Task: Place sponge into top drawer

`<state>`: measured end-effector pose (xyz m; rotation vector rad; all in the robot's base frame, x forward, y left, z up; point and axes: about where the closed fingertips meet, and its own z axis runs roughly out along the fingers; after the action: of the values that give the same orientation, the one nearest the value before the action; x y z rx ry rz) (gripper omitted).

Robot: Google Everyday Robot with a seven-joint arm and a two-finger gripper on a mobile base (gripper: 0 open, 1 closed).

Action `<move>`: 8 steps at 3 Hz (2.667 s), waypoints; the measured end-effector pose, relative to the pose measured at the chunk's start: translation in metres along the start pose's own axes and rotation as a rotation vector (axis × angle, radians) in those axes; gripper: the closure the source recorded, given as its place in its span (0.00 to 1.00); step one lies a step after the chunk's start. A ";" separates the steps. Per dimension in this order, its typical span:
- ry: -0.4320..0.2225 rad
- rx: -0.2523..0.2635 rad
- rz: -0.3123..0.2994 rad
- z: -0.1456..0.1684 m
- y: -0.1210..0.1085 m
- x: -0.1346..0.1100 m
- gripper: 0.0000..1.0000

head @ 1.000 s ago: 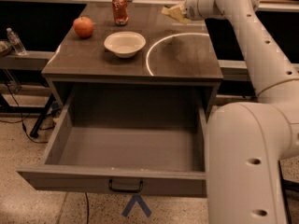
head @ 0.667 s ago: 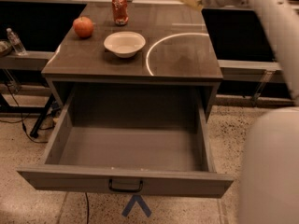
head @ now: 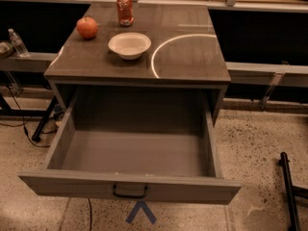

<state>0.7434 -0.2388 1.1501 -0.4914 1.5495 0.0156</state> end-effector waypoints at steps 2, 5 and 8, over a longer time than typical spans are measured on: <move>0.006 -0.039 -0.018 -0.002 0.004 0.001 1.00; 0.211 -0.264 -0.133 -0.163 0.012 0.116 1.00; 0.403 -0.437 -0.087 -0.222 0.049 0.217 1.00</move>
Offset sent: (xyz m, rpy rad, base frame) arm -0.0075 0.0048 -0.0073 -0.0606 0.0322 0.1014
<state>0.5261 -0.3275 0.9403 -0.9509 1.9265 0.2024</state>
